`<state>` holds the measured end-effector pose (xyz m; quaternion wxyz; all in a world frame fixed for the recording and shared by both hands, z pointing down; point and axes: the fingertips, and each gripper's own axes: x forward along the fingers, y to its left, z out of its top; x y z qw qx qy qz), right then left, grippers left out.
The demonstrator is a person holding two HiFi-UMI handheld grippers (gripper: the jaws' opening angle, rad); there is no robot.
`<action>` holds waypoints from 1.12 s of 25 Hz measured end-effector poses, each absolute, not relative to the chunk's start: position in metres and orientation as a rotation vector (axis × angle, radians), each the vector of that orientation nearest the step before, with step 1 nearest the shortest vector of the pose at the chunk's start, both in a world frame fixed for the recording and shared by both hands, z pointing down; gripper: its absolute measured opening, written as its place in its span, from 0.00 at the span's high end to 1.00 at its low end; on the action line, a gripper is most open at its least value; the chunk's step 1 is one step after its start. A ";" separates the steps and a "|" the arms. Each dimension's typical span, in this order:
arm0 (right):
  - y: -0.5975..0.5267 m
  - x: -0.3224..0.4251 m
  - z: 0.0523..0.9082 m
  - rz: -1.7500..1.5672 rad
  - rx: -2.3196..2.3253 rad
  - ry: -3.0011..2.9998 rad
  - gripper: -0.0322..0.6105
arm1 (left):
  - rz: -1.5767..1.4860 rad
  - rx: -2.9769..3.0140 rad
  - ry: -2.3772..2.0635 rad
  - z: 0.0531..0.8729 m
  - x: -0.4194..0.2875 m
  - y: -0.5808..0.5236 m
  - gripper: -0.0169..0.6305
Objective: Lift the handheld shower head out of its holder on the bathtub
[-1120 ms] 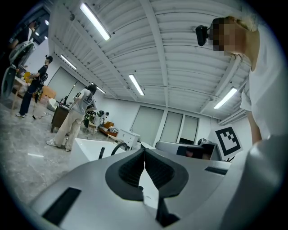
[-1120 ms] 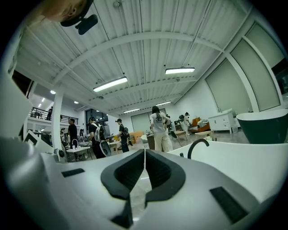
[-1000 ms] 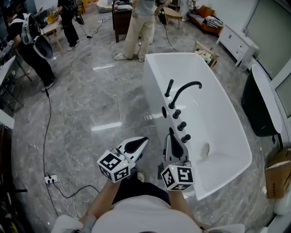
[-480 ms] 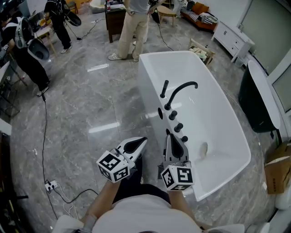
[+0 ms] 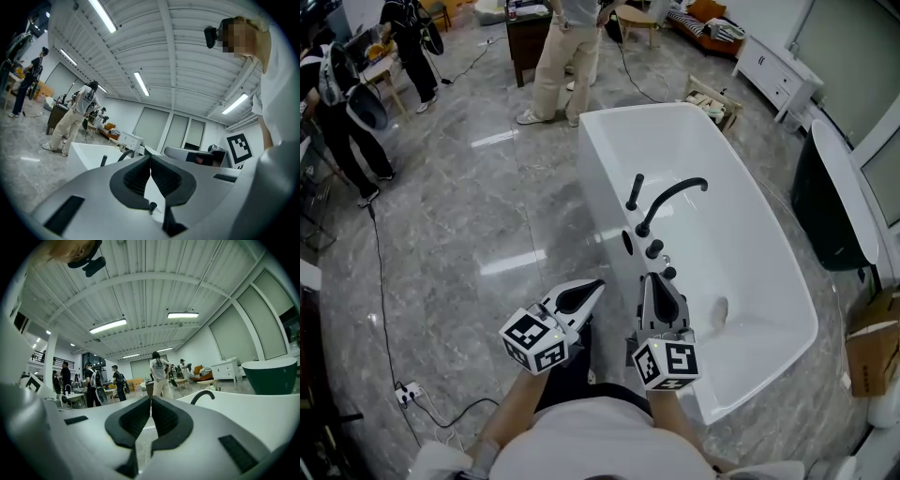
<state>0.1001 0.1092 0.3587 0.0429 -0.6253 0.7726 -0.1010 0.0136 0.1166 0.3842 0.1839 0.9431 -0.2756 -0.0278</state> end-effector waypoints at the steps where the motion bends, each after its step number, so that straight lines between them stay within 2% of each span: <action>1: 0.102 0.099 0.359 -0.309 -1.912 2.363 0.92 | -0.079 2.658 -0.776 0.385 0.013 0.109 0.96; 28: -0.098 0.101 0.344 -0.290 -1.973 2.307 0.92 | -0.061 2.693 -0.644 0.368 0.025 -0.097 0.96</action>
